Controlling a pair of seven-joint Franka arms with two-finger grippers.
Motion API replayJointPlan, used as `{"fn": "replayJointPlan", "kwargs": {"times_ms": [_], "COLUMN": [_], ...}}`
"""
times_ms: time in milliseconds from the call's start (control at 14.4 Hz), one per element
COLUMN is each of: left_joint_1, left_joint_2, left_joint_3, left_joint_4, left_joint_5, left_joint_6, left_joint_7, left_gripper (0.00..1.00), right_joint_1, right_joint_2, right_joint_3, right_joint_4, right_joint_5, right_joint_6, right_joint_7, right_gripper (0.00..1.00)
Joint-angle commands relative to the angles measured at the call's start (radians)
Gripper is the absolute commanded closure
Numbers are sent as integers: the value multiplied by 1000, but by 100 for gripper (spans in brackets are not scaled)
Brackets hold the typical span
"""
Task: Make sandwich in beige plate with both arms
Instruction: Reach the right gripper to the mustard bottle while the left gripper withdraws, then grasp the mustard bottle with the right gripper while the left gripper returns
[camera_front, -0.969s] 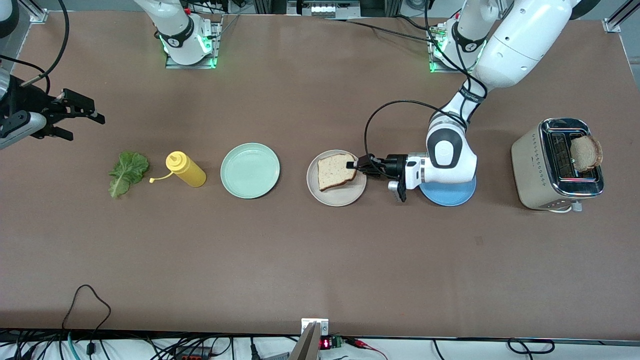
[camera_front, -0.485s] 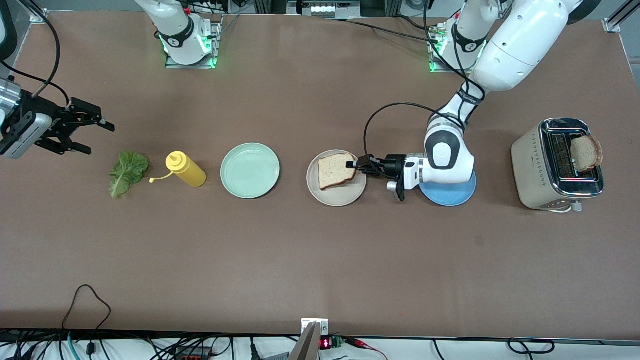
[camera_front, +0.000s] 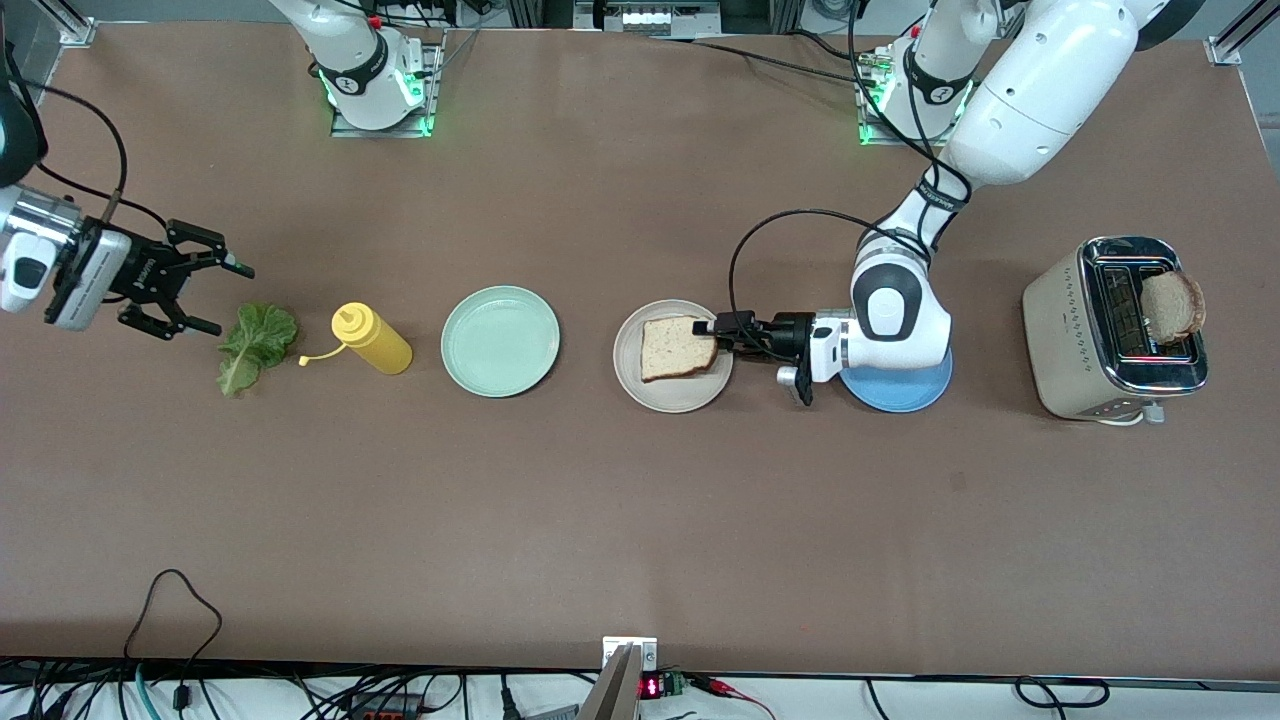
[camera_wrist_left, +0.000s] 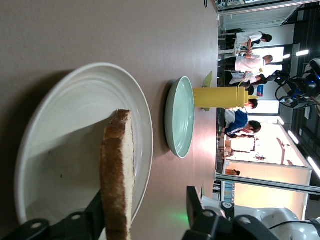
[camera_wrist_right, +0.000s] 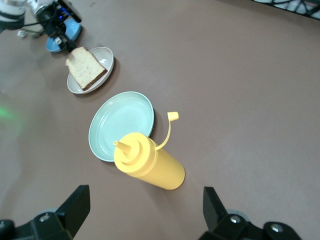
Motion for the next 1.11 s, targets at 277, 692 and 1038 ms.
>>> {"fn": "replayJointPlan", "kwargs": {"times_ms": [277, 692, 1038], "left_joint_1": [11, 25, 66], "left_joint_2": [-157, -260, -305], "left_joint_3": [13, 13, 27], "left_joint_4": [-13, -7, -4], "left_joint_5": [394, 882, 1240], "left_joint_6": [16, -18, -116], "left_joint_7": [-240, -547, -680], "left_gripper": [0, 0, 0], "right_joint_1": [-51, -91, -90], "right_joint_2": [127, 335, 451], "right_joint_3": [11, 11, 13], "right_joint_4": [-35, -35, -25], "right_joint_5": [215, 387, 474], "right_joint_6": [-42, -168, -202], "right_joint_7": [-425, -825, -1025], "right_gripper": [0, 0, 0]}}
